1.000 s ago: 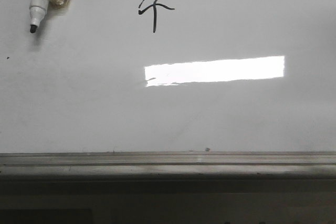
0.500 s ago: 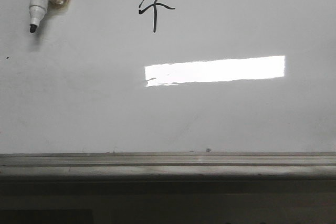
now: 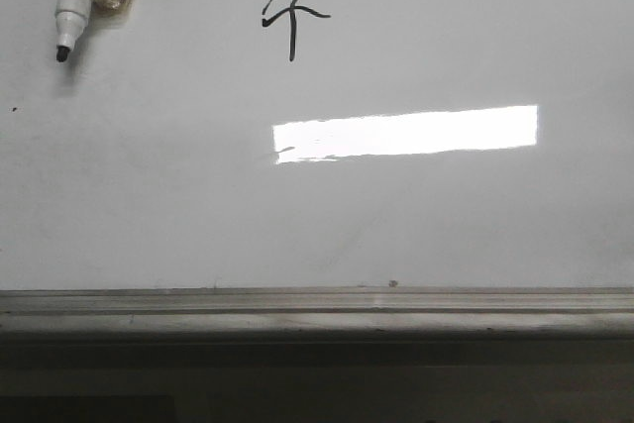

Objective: Write number 4 on whiteboard

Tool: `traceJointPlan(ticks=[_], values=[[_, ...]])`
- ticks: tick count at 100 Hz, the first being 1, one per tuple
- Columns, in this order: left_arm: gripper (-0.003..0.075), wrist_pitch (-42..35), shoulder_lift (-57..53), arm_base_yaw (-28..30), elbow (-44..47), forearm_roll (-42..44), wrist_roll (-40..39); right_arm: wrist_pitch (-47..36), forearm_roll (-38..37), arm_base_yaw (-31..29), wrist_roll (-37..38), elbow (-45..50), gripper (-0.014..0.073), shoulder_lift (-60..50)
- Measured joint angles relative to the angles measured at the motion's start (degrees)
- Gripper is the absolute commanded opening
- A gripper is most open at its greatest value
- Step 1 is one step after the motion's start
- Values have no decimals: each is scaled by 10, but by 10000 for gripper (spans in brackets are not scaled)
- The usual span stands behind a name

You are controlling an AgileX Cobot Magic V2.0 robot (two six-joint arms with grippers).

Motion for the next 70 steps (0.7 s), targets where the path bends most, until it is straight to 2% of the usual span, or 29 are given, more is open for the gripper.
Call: traceJointPlan(ticks=[24, 42, 53, 70], values=[[-20, 0, 0, 0, 0, 1, 0, 0, 0, 0, 0, 0, -66, 0], [-20, -29, 0, 0, 4, 19, 0, 0, 0, 0, 0, 0, -66, 0], [-20, -35, 1, 14, 7, 150, -77, 0, 0, 0, 0, 0, -66, 0], [-20, -6, 32, 110, 17, 445, -340, -1, 0, 0, 0, 0, -66, 0]])
